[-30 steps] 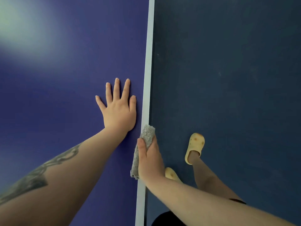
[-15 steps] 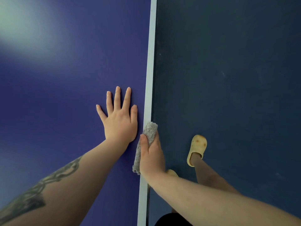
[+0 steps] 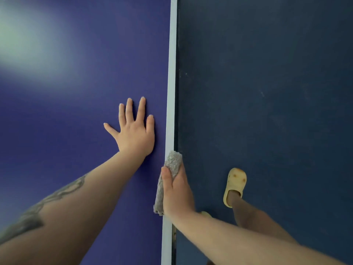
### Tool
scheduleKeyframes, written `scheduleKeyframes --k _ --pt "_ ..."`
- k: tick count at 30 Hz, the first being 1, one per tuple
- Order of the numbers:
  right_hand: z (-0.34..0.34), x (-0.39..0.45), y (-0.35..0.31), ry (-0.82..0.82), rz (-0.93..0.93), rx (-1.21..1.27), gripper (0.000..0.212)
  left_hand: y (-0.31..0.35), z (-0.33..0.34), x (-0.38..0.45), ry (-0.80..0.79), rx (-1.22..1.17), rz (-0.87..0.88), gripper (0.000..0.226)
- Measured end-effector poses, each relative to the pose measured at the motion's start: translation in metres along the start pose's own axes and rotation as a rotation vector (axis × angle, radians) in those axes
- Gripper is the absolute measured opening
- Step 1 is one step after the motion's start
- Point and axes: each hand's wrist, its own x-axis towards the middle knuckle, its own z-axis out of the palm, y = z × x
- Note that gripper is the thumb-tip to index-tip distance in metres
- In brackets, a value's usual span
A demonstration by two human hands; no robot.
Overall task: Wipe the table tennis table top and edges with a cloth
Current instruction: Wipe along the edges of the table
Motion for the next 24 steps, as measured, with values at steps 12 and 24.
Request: scheduleKeyframes --k 12,24 --pt "-0.014 0.056 -0.045 -0.054 0.036 -0.157 0.069 0.018 0.000 0.026 0.046 -0.042 -0.108 0.056" --pt "-0.027 0.160 -0.114 0.015 0.020 -0.169 0.066 0.021 -0.002 0.028 0.038 -0.007 -0.132 0.058"
